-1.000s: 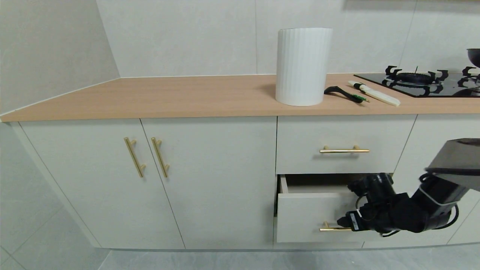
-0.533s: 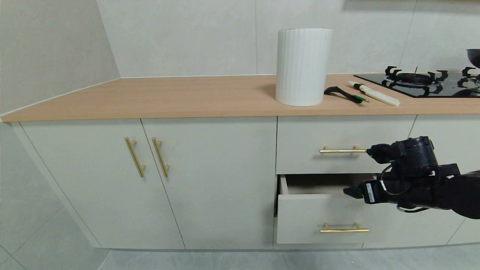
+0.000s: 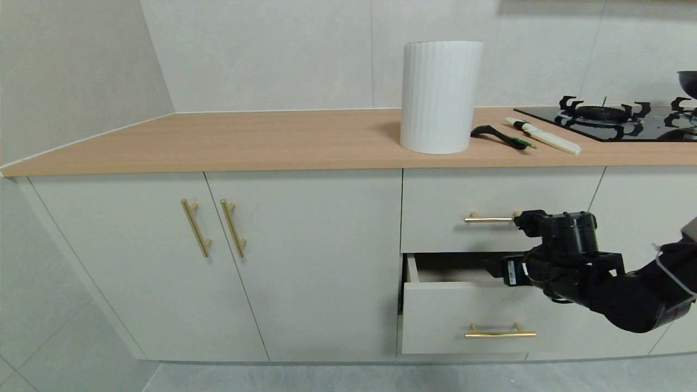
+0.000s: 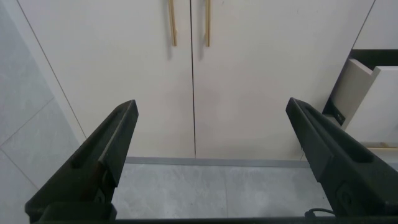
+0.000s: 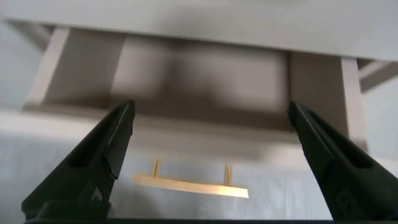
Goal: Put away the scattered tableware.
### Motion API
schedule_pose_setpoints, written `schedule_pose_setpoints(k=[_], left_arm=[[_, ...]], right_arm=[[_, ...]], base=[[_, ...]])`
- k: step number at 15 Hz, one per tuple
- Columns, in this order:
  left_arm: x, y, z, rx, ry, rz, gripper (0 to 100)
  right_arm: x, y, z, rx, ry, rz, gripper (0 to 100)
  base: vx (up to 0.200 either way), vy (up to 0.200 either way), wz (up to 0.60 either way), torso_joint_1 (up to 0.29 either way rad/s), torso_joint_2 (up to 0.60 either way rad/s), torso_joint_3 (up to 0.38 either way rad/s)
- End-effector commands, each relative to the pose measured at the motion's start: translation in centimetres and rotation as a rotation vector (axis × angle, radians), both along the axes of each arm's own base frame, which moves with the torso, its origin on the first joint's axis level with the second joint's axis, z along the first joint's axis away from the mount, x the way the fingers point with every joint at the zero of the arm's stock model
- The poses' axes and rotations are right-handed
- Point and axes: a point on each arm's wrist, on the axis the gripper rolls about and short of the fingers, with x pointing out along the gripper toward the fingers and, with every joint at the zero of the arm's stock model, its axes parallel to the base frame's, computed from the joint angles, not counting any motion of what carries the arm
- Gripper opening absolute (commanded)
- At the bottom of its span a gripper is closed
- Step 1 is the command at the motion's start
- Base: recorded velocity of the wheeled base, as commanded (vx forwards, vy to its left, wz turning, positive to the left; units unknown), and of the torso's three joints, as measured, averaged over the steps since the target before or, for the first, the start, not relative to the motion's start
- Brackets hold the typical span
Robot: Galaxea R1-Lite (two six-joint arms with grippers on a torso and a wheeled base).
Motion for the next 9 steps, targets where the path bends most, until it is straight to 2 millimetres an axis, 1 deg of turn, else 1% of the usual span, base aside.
schedule_pose_setpoints(k=[1,3,5,9], left_arm=[[0.0,0.0,0.0,0.0,0.0,0.0,100],[0.0,0.0,0.0,0.0,0.0,0.0,100],[0.0,0.0,0.0,0.0,0.0,0.0,100],[0.0,0.0,0.0,0.0,0.0,0.0,100]], right_arm=[[1.13,0.39,-4.16,-0.028,0.048,-0.025,100],[1.24,0.36,-4.84,-0.031,0.059,-0.027,100],[1.14,0.34,-4.91,-0.036,0.07,-0.027,100],[0.8,0.15,-4.35,-0.037,0.089,-0.023,100]], base=[[0.0,0.0,0.0,0.0,0.0,0.0],[0.0,0.0,0.0,0.0,0.0,0.0],[0.0,0.0,0.0,0.0,0.0,0.0],[0.0,0.0,0.0,0.0,0.0,0.0]])
